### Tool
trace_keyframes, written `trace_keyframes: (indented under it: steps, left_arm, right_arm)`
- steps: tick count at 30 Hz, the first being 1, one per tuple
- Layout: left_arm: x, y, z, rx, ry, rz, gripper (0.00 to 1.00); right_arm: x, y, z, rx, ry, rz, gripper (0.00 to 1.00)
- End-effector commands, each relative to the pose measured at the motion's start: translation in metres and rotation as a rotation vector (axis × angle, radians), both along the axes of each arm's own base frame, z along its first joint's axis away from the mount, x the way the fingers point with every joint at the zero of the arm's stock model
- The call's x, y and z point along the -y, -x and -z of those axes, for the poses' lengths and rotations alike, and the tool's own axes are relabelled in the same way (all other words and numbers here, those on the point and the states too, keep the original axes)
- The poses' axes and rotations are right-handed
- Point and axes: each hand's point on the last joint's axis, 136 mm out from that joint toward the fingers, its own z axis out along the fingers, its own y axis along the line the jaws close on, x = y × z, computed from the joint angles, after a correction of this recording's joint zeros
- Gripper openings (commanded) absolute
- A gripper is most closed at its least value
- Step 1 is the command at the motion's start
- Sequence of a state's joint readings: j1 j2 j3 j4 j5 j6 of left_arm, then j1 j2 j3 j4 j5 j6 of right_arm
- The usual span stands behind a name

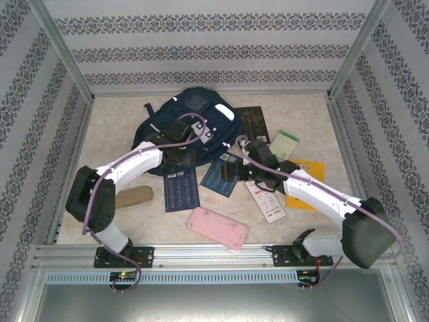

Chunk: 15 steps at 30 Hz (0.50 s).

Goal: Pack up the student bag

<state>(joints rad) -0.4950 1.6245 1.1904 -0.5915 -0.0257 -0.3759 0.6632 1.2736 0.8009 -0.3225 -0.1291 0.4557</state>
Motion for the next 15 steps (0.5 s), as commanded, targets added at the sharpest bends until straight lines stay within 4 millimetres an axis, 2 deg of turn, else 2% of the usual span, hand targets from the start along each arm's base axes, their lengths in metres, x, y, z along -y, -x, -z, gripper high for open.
trace_keyframes:
  steps: [1, 5, 8, 12, 15]
  left_arm:
    - [-0.012, -0.008, -0.022, 0.089, 0.034, -0.09, 0.56]
    - [-0.036, -0.005, -0.027, 0.102, 0.044, -0.173, 0.57]
    - [-0.05, -0.004, -0.032, 0.107, 0.084, -0.221, 0.57]
    - [-0.06, -0.001, -0.036, 0.11, 0.088, -0.24, 0.58]
    - [-0.061, 0.001, -0.037, 0.113, 0.092, -0.249, 0.58]
  right_arm:
    - [0.001, 0.054, 0.025, -0.068, 0.115, -0.138, 0.98]
    - [-0.013, 0.097, 0.049, -0.112, 0.183, -0.26, 0.98]
    - [-0.016, 0.114, 0.065, -0.149, 0.23, -0.305, 0.98]
    - [-0.012, 0.117, 0.087, -0.18, 0.328, -0.316, 0.98]
    - [-0.008, 0.106, 0.097, -0.167, 0.41, -0.294, 0.98]
